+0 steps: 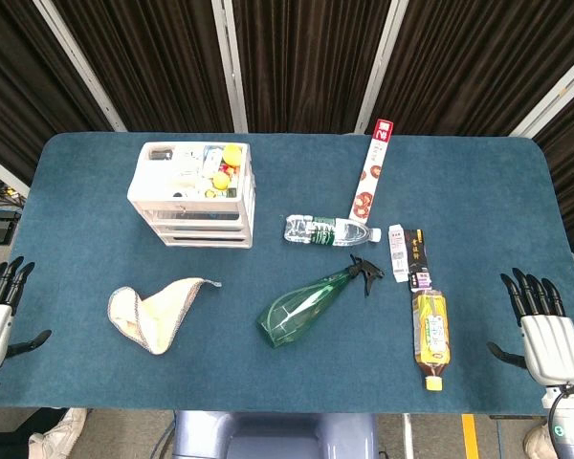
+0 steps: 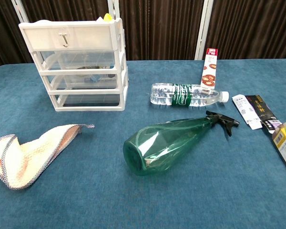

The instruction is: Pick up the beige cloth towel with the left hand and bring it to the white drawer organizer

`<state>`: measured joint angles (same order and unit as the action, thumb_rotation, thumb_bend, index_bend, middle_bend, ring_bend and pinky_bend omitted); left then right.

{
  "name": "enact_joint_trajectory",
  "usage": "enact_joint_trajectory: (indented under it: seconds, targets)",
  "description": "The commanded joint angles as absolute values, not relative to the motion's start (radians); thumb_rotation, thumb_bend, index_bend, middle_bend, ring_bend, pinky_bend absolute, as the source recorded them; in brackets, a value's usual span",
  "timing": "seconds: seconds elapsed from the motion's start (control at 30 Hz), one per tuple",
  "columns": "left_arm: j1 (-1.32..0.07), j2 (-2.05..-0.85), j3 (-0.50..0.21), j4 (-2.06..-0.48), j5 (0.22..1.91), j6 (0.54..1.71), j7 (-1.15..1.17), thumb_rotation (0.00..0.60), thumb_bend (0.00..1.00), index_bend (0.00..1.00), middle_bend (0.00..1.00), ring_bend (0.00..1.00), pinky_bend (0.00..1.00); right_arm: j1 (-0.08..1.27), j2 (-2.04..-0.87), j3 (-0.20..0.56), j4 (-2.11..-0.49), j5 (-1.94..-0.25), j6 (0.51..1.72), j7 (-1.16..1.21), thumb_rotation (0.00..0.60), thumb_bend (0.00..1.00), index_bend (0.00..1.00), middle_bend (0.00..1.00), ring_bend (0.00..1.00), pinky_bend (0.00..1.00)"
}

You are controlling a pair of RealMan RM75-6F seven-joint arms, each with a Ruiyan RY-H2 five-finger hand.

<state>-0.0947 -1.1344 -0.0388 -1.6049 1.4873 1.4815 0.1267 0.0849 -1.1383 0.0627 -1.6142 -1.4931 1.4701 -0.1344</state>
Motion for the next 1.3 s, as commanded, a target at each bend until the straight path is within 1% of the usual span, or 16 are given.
enact_joint_trajectory:
  seconds: [0.03,0.4,0.53,0.67,0.77,1.0,1.3]
  targets:
    - [-0.095,-1.134,-0.038,-1.606,1.489,1.482,0.129,0.6,0.09,0.01,0.0,0.0,0.0,0.085,-1.137,0.062,-1.614,-1.493,1.47,-0.132,0.6,0.0,0.0,0.0,0.0,0.0]
    - [-0.09,-1.132,-0.036,-1.61,1.488,1.486,0.129,0.6,0.08,0.02,0.0,0.0,0.0,0.085,-1.136,0.059,-1.617,-1.502,1.472,-0.132,0.6,0.0,0.0,0.0,0.0,0.0]
    - [-0.093,-1.132,-0.033,-1.61,1.486,1.474,0.135,0.6,0.09,0.05,0.0,0.0,0.0,0.087,-1.137,0.06,-1.619,-1.499,1.466,-0.134,0.6,0.0,0.0,0.0,0.0,0.0]
    - [-0.098,-1.13,-0.027,-1.621,1.473,1.448,0.146,0.6,0.09,0.1,0.0,0.0,0.0,0.088,-1.137,0.059,-1.619,-1.497,1.462,-0.133,0.6,0.0,0.0,0.0,0.0,0.0]
    - [-0.111,-1.129,-0.022,-1.643,1.451,1.405,0.163,0.6,0.09,0.12,0.0,0.0,0.0,0.088,-1.136,0.059,-1.618,-1.501,1.465,-0.121,0.6,0.0,0.0,0.0,0.0,0.0]
    - [-0.18,-1.155,-0.03,-1.691,1.367,1.261,0.278,0.6,0.09,0.13,0.0,0.0,0.02,0.085,-1.137,0.057,-1.61,-1.52,1.481,-0.101,0.6,0.0,0.0,0.0,0.0,0.0]
    - [-0.248,-1.267,-0.015,-1.627,1.314,1.155,0.454,0.6,0.09,0.13,0.0,0.0,0.03,0.085,-1.134,0.062,-1.611,-1.507,1.477,-0.082,0.6,0.0,0.0,0.0,0.0,0.0]
